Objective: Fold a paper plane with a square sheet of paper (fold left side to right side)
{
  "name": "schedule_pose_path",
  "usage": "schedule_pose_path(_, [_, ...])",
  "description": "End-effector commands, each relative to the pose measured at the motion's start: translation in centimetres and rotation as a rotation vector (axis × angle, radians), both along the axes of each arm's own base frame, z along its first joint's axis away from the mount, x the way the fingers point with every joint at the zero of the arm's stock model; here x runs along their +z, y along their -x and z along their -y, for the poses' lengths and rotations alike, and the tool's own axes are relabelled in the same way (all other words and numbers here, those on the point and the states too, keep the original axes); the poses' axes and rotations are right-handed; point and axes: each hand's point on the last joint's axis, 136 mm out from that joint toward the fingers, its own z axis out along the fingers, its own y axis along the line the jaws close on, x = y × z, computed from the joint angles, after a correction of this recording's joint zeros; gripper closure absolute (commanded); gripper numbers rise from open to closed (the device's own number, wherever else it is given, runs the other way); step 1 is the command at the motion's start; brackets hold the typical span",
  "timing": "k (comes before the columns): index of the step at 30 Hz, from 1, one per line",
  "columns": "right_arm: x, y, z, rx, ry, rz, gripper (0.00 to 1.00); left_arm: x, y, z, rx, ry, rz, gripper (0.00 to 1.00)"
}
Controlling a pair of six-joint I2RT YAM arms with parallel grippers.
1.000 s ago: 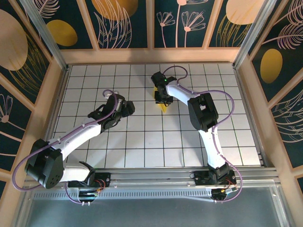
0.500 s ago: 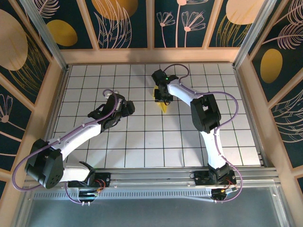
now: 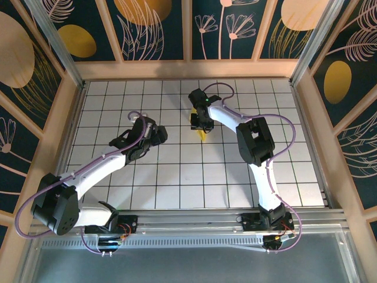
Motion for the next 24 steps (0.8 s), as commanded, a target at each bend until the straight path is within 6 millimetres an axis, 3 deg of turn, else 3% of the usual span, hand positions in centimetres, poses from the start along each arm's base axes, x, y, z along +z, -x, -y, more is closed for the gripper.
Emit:
schedule_pose_path(1, [0.9,0.4,-0.3,-0.002,-0.014,0.01,0.61,1.1,-0.5,-0.5,0.013,-0.018,0.02,0.17])
schedule_pose_path(6, [0.3,0.5,1.0,-0.014,0.056,0.006,0.6,1.0,-0.5,-0.5,0.014,-0.017,0.02,0.17])
schedule_pose_path(19, [-0.9,1.8,1.6,-0.007,0.069,-0.03,0.59,1.0,-0.4,-0.5,0.013,-0.015,0.017,0.17])
schedule_pose_path(24, [-0.6,2.2,0.9,0.007,0.026,-0.037,0.59,1.0,-0.4,-0.5,0.014,-0.015,0.017,0.17])
